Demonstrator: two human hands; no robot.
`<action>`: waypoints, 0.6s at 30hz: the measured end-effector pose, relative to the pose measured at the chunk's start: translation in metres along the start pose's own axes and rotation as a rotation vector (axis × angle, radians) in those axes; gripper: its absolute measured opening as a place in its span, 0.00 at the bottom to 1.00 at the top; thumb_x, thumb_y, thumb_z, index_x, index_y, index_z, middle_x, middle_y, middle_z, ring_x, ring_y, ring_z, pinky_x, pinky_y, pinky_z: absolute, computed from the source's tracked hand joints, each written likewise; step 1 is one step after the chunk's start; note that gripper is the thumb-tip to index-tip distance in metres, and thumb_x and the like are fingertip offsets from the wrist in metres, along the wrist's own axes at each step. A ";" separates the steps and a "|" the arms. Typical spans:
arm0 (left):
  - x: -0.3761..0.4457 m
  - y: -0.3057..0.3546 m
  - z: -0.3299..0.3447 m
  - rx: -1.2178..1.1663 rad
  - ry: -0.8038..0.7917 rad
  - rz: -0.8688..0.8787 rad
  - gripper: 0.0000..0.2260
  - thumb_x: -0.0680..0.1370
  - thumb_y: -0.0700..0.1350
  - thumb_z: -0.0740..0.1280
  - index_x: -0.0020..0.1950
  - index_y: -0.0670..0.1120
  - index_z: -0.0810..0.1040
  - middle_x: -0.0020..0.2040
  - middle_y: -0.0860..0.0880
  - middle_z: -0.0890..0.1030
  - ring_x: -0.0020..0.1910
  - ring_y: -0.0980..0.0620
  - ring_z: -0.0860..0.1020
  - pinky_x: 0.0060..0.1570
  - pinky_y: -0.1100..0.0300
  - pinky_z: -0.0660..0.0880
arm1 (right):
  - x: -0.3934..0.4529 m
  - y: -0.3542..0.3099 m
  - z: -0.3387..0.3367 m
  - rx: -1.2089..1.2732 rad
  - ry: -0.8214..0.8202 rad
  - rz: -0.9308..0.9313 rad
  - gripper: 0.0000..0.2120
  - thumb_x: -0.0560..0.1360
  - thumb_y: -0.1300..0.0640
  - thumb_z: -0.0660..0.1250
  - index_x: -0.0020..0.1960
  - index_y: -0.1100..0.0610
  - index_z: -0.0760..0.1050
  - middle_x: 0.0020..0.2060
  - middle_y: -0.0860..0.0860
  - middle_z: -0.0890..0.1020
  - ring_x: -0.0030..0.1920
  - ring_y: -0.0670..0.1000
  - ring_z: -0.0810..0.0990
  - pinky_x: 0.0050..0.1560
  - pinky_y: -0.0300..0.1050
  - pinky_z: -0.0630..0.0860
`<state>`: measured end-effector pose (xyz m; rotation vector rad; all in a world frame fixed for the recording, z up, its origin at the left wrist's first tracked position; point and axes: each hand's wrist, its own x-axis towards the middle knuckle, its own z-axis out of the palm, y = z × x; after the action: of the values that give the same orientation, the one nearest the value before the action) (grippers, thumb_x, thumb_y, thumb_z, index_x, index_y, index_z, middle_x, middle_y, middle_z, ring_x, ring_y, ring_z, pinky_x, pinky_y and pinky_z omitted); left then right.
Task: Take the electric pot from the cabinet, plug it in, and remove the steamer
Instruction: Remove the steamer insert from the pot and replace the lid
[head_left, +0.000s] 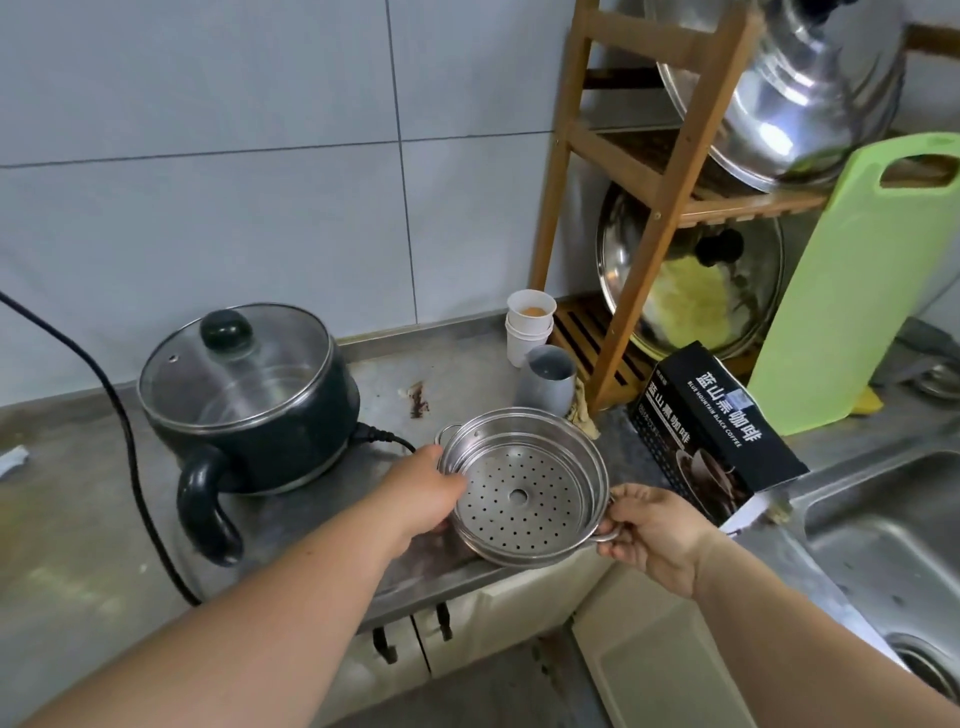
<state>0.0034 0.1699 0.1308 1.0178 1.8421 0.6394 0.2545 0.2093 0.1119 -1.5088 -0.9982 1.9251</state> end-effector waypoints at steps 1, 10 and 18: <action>-0.001 0.001 0.002 -0.020 0.008 -0.002 0.19 0.74 0.45 0.62 0.65 0.51 0.69 0.41 0.56 0.74 0.40 0.53 0.77 0.32 0.62 0.76 | 0.002 -0.002 -0.002 -0.024 0.012 0.007 0.10 0.75 0.71 0.56 0.41 0.64 0.73 0.24 0.58 0.79 0.22 0.53 0.77 0.22 0.39 0.75; -0.014 0.011 0.008 -0.140 -0.006 -0.037 0.17 0.74 0.42 0.63 0.63 0.49 0.70 0.44 0.50 0.76 0.43 0.49 0.77 0.44 0.54 0.81 | 0.001 -0.021 -0.003 -0.283 0.157 0.081 0.08 0.68 0.68 0.59 0.40 0.61 0.77 0.29 0.56 0.80 0.22 0.50 0.74 0.21 0.36 0.70; -0.040 0.021 -0.061 -0.147 0.222 0.249 0.16 0.75 0.42 0.60 0.63 0.51 0.73 0.55 0.52 0.79 0.44 0.51 0.81 0.49 0.51 0.80 | -0.012 -0.072 0.067 -0.799 0.407 -0.474 0.18 0.72 0.54 0.64 0.62 0.51 0.72 0.56 0.55 0.77 0.47 0.52 0.76 0.43 0.41 0.71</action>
<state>-0.0338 0.1463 0.1926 1.1237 1.8389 1.0586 0.1894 0.2281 0.1835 -1.7353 -1.8302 0.8585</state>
